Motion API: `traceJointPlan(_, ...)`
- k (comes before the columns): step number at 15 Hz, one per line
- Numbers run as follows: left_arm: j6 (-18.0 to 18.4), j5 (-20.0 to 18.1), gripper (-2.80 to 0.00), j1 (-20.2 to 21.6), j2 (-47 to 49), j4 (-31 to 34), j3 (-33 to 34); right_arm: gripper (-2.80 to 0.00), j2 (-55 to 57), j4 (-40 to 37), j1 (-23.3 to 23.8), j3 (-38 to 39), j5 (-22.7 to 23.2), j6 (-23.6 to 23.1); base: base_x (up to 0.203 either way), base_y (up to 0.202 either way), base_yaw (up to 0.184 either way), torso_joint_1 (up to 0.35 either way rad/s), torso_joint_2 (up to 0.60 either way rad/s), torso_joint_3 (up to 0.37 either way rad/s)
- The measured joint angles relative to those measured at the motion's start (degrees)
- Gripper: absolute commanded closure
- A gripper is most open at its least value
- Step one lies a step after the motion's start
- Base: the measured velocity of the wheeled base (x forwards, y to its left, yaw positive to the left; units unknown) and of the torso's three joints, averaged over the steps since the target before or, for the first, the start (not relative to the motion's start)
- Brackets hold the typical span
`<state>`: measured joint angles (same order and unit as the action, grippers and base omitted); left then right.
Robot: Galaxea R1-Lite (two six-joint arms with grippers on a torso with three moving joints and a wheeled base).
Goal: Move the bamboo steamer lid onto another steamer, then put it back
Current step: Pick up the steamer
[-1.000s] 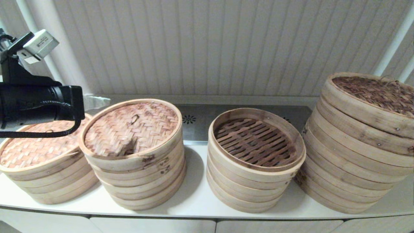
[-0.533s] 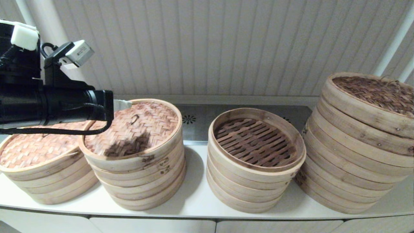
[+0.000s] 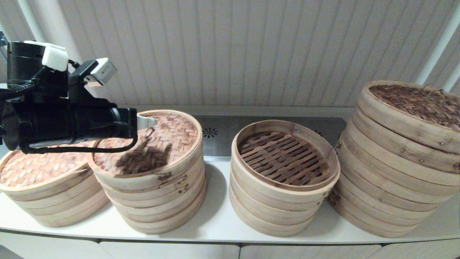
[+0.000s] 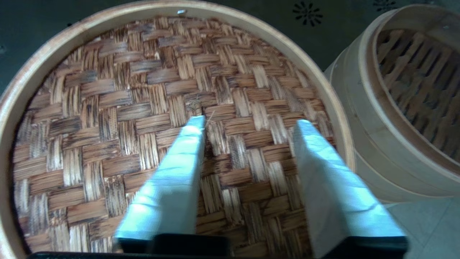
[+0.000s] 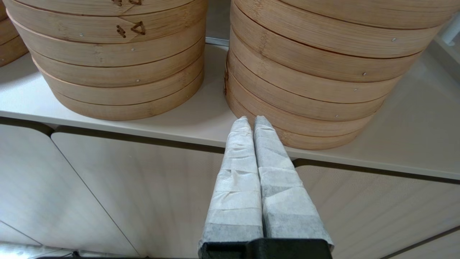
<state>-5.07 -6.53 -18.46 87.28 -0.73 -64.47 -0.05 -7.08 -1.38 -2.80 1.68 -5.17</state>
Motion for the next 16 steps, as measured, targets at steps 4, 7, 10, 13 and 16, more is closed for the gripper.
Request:
traceJointPlan(4,-0.01,0.23,-2.8,0.0,2.53,-1.61,1.04,0.0,0.0,-0.05,0.0,0.0,0.02,0.06,0.0,0.0,0.0,0.0,0.0,0.0)
traceJointPlan(7,0.03,2.57,-2.8,0.0,3.97,-5.22,1.97,0.0,-0.02,-0.07,0.0,0.0,0.02,0.17,0.0,0.0,0.0,0.0,0.0,0.0)
traceJointPlan(10,0.26,2.95,-2.8,0.05,4.55,-6.35,2.92,0.0,-0.02,-0.09,0.0,0.0,0.07,0.05,0.0,0.0,0.0,0.0,0.0,0.0)
traceJointPlan(13,0.3,3.73,-2.8,0.07,4.72,-6.67,3.71,0.0,-0.02,-0.09,0.0,-0.04,0.11,0.18,0.0,0.0,0.0,0.0,0.0,0.0)
traceJointPlan(16,0.27,4.07,0.0,0.13,5.07,-6.95,3.89,0.0,-0.02,-0.09,0.0,-0.04,0.11,0.24,0.0,0.0,0.0,0.0,0.0,0.0)
